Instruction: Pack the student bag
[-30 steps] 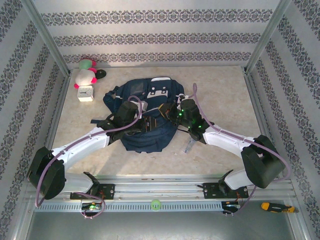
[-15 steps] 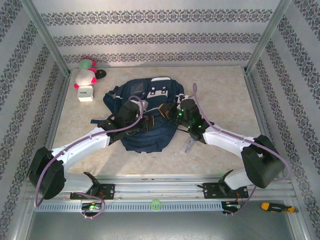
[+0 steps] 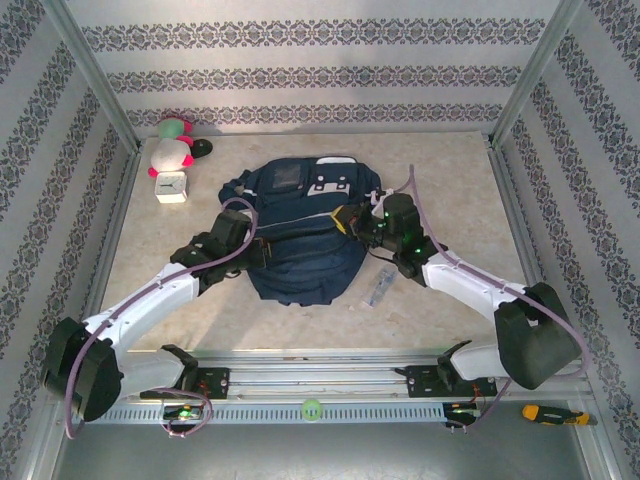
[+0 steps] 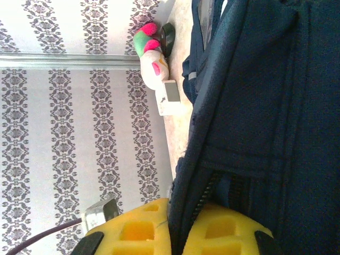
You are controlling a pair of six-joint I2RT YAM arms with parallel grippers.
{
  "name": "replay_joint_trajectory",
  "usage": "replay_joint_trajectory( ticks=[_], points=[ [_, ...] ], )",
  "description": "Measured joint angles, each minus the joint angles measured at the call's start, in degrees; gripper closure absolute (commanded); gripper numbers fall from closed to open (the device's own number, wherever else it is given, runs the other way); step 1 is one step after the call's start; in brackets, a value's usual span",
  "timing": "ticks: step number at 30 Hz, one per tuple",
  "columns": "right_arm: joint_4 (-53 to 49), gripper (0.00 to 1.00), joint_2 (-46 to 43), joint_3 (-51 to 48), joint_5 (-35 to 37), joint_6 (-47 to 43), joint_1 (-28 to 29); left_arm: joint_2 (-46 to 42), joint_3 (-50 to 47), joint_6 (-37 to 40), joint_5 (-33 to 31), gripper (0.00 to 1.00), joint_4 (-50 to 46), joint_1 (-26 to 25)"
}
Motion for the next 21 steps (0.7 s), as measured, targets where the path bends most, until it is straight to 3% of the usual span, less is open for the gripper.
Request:
replay_joint_trajectory(
  ticks=[2,5,7,11,16,21],
  points=[
    [-0.17,0.88,0.0,-0.15,-2.34,-0.33,-1.57,0.0,-0.07,1.49,0.59,1.0,-0.09,1.31],
    [-0.81,0.62,0.0,-0.15,-6.21,-2.45,-3.91,0.0,-0.07,4.46,3.17,1.0,-0.04,2.01],
    [-1.53,0.53,-0.02,0.0,-8.63,-5.01,-5.75,0.02,-0.07,6.25,4.94,1.0,0.0,2.16],
    [-8.33,0.48,-2.27,0.28,-11.52,-13.16,-8.63,0.7,-0.07,9.38,8.46,1.0,0.35,2.49],
    [-23.32,0.46,-11.58,3.23,-7.34,-29.03,-8.83,1.97,-0.07,12.07,12.04,1.0,0.74,2.91],
    [-29.55,0.49,-16.11,9.33,-1.05,-51.15,-1.36,1.95,-0.07,13.75,15.8,1.0,0.87,2.91]
  ],
)
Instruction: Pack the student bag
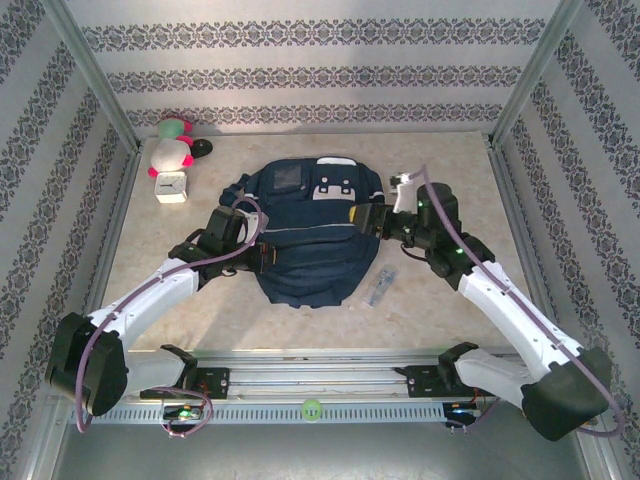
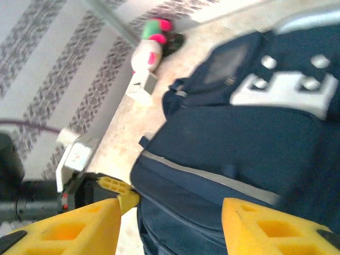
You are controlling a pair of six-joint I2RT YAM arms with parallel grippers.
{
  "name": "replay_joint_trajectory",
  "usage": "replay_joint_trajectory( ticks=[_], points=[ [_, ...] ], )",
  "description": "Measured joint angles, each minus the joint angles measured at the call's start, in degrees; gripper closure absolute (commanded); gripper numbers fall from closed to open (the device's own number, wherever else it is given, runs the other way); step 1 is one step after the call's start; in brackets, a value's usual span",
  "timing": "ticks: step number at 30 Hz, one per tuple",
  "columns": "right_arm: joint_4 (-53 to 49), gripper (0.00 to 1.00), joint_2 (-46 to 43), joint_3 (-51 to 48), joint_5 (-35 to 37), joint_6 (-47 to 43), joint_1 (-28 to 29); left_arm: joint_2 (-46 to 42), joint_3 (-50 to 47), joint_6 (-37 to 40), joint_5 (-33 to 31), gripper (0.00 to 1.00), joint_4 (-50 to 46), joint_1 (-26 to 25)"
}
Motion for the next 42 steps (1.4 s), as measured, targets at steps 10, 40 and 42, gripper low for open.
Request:
replay_joint_trajectory(
  ticks=[10,40,42],
  points=[
    [-0.92,0.5,19.56,9.57,2.08,-43.74,15.58,-1.29,0.0,0.74,4.37,1.0,1.18,0.0],
    [-8.13,1.0,27.45,13.86,-18.47,-73.66,7.58,1.25,0.83,5.05,4.92,1.0,1.97,7.72],
    [-8.24,1.0,27.5,13.88,-19.5,-74.01,6.75,2.62,2.14,5.44,5.29,0.99,1.97,7.87]
  ],
)
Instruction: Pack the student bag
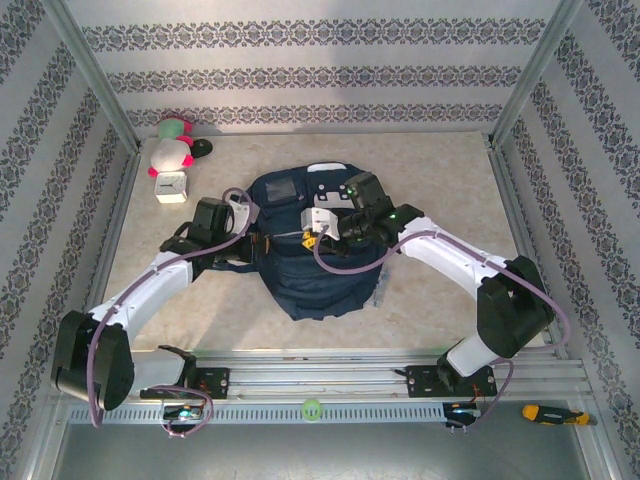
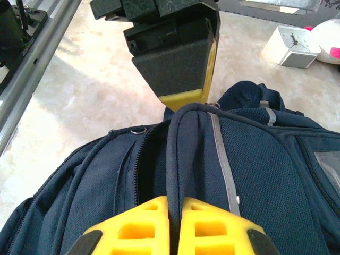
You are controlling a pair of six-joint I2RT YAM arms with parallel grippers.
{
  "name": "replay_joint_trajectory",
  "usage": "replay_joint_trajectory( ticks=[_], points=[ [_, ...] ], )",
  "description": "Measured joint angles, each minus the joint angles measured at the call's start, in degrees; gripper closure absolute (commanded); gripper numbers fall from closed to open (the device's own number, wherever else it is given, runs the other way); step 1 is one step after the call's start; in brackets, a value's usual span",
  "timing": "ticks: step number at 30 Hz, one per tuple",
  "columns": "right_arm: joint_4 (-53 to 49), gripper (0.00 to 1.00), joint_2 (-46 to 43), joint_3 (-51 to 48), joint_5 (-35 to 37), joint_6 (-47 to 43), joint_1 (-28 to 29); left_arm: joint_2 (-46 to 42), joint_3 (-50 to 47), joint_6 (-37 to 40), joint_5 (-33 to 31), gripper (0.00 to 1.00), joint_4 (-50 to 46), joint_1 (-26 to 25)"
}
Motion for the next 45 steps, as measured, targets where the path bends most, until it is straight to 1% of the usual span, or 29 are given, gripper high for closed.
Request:
replay_joint_trajectory(
  ticks=[4,5,6,8,10,12,13,15,17,19,22,26,29,34,35,37,38,39,40,41,42,45],
  points=[
    [0.31,1.0,0.15,0.39,-0.85,0.11,-1.2,3.15,2.82,0.07,-0.02,0.95,0.87,0.0],
    [0.55,1.0,0.22,0.48,-0.83,0.28,-1.2,3.78,3.28,0.09,-0.04,0.92,1.01,0.0],
    [0.79,1.0,0.37,0.57,-0.74,0.59,-1.2,4.46,3.78,0.13,-0.17,0.86,1.2,0.02],
    [1.09,1.0,0.68,0.87,-0.28,2.01,-1.2,5.31,4.31,0.31,-1.14,0.71,1.7,0.42],
    [1.53,1.0,0.83,1.25,0.13,3.76,-1.18,5.46,4.22,0.61,-2.75,0.56,2.23,1.79],
    [1.53,1.0,0.85,1.73,0.48,5.53,-1.18,4.39,3.15,1.88,-3.78,0.44,4.37,3.74],
    [1.55,1.0,1.05,2.08,0.5,6.32,-1.18,2.93,1.97,3.08,-3.67,0.35,5.81,4.57],
    [1.75,1.0,1.68,2.86,0.48,7.61,-1.18,-1.29,-1.27,6.03,-2.27,0.32,8.76,5.2],
    [1.95,1.0,2.4,3.48,0.2,8.59,-1.18,-6.91,-5.18,11.3,0.92,0.28,12.26,5.18],
    [1.95,1.0,2.99,3.91,-0.57,9.62,-1.18,-12.0,-8.0,17.57,4.31,0.27,14.67,5.07],
    [1.95,1.0,3.41,4.07,-1.36,10.23,-1.18,-14.49,-8.35,26.84,7.96,0.27,15.58,4.94],
    [1.95,1.0,3.48,4.07,-2.1,10.95,-1.18,-11.82,-6.25,38.29,10.93,0.28,15.02,4.0],
    [1.95,1.0,3.58,4.07,-2.51,11.28,-1.18,-7.8,-3.82,44.13,11.85,0.3,14.91,2.75],
    [1.97,1.0,3.89,4.07,-3.1,11.5,-1.16,-1.53,-0.33,49.77,11.98,0.36,15.72,-0.66],
    [1.97,1.0,3.96,4.09,-3.21,11.54,-1.16,-0.39,0.07,50.56,11.85,0.41,16.06,-1.51],
    [1.99,1.0,4.07,4.11,-3.43,11.82,-1.16,1.44,0.66,52.19,11.63,0.57,16.44,-3.02],
    [1.97,0.98,4.07,4.11,-3.45,11.96,-1.16,2.23,0.81,52.68,11.39,0.67,16.85,-3.56],
    [2.01,0.92,4.07,4.11,-3.48,12.2,-1.16,2.8,0.81,52.78,11.17,0.79,17.49,-3.91],
    [2.29,0.83,4.07,4.11,-3.45,12.52,-1.18,3.32,0.81,52.78,10.86,0.91,18.1,-4.17],
    [2.86,0.73,4.07,4.11,-3.41,12.63,-1.36,3.56,0.72,52.78,10.67,0.96,18.84,-4.22],
    [3.43,0.69,4.07,4.11,-3.54,12.98,-1.7,3.61,0.59,52.81,10.25,0.97,19.54,-4.28],
    [4.83,0.61,3.1,3.58,-3.98,14.32,-3.48,3.61,0.2,51.63,9.31,0.98,21.79,-3.91]
  ],
)
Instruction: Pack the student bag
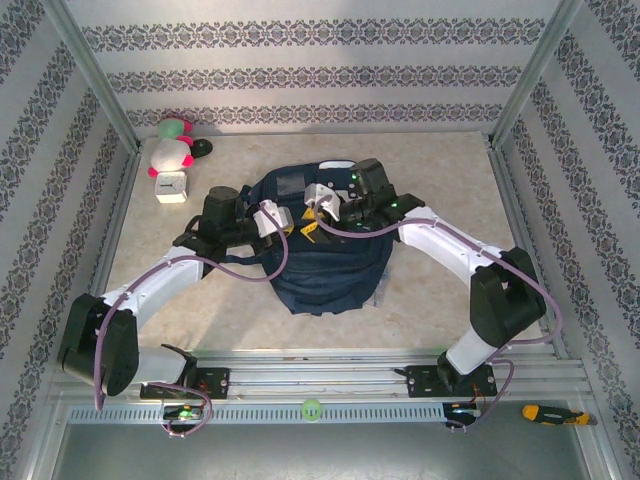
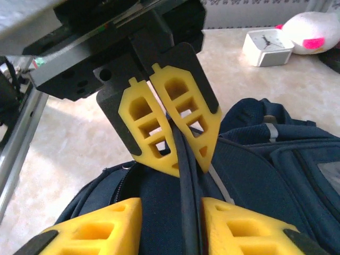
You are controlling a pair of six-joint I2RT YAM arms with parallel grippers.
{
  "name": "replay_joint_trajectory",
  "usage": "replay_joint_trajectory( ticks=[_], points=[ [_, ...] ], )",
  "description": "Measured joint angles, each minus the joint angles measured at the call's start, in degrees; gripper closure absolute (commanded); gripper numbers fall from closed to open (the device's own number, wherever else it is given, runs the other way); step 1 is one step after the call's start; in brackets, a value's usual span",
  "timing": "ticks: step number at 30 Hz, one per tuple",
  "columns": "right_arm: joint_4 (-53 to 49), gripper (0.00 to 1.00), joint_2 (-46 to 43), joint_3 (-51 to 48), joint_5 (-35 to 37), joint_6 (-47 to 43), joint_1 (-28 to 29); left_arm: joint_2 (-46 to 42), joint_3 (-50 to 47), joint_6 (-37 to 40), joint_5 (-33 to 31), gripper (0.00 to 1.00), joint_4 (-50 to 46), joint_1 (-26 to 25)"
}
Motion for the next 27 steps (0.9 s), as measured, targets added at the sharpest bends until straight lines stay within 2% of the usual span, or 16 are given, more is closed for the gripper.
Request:
replay_joint_trajectory(
  ticks=[10,12,14,15,16,19,22,24,27],
  points=[
    [1.86,0.61,-8.28,-11.67,0.15,2.25,-11.54,0.0,-1.53,-4.39,1.79,0.98,3.43,3.06],
    [2.12,0.67,-9.03,-12.92,0.11,2.93,-12.5,0.0,-1.53,-4.87,1.86,0.98,3.56,3.48],
    [2.93,0.85,-9.49,-13.75,-0.07,3.87,-13.09,-0.02,-1.53,-5.16,1.84,0.96,3.56,3.76],
    [3.48,0.94,-9.49,-13.88,-0.28,4.24,-13.09,-0.09,-1.53,-5.22,1.81,0.93,3.52,3.8],
    [4.17,1.0,-9.49,-13.9,-0.57,4.76,-13.05,-0.15,-1.53,-5.25,1.77,0.86,3.5,3.8],
    [6.34,1.0,-9.44,-13.9,-1.55,7.06,-13.07,-1.11,-1.53,-5.14,1.77,0.6,2.49,3.98],
    [8.61,1.0,-8.46,-13.62,-2.84,10.08,-12.74,-2.54,0.0,-4.66,1.77,0.43,-0.48,4.13],
    [9.62,1.0,-7.3,-12.98,-3.67,11.72,-12.24,-2.73,2.78,-3.69,1.14,0.38,-2.95,3.58],
    [10.99,1.0,-5.44,-11.69,-4.83,13.68,-11.69,-2.64,8.31,-1.9,-0.63,0.36,-7.04,1.55]
  ],
)
